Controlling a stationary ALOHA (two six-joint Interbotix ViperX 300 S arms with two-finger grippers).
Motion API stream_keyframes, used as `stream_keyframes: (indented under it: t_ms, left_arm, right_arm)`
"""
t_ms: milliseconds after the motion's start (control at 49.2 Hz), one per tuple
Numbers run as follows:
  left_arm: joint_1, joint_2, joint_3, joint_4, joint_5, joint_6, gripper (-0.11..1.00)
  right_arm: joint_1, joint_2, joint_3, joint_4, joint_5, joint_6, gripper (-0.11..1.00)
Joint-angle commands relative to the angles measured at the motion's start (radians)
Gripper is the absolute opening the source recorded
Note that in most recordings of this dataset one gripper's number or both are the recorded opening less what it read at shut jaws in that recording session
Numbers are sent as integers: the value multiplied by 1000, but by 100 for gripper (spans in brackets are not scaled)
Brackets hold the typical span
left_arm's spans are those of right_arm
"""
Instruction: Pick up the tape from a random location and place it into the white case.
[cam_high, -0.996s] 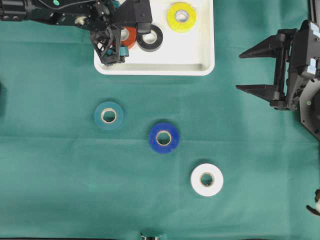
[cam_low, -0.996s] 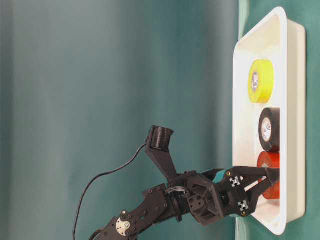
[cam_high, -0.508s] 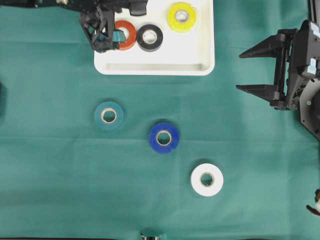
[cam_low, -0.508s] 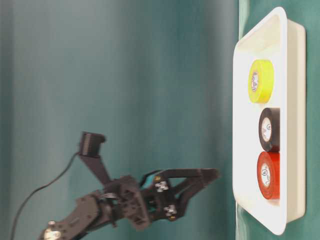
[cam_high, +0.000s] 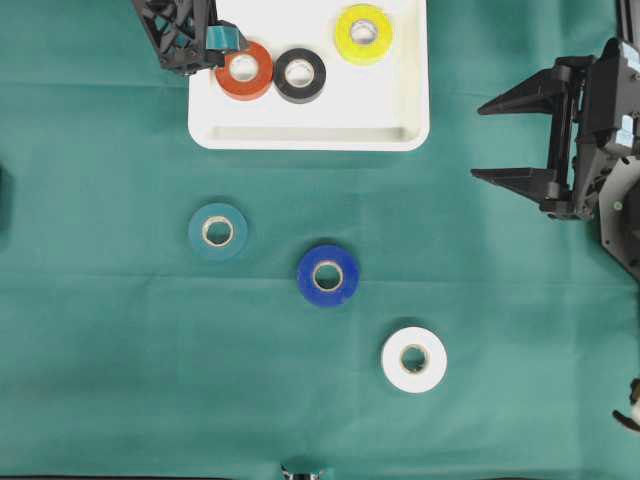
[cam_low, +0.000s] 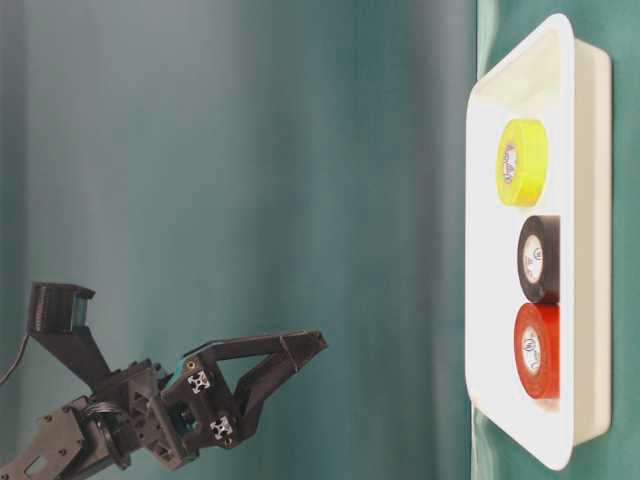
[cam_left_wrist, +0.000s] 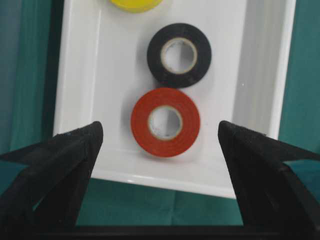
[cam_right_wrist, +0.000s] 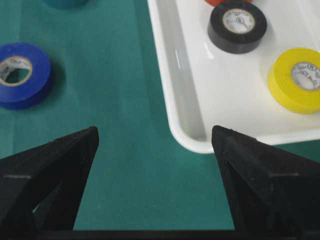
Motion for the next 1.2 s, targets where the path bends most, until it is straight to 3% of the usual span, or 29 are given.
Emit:
stream_keyframes:
  t_ms: [0,366,732,1179]
  left_arm:
    - [-3,-28,-17,2,-2,-2,97]
    - [-146,-66,31,0,-15,-12,97]
    - [-302,-106,81,-2,-74,-95,97]
    - [-308,-153,117,-2,-87,-97,97]
  right_arm:
    - [-2,3,-29,-2,-5,0,87]
    - [-2,3,-34,0,0,0,87]
    - [0,3,-40,0,3,0,87]
    - [0,3,-43,-2,3,-2,87]
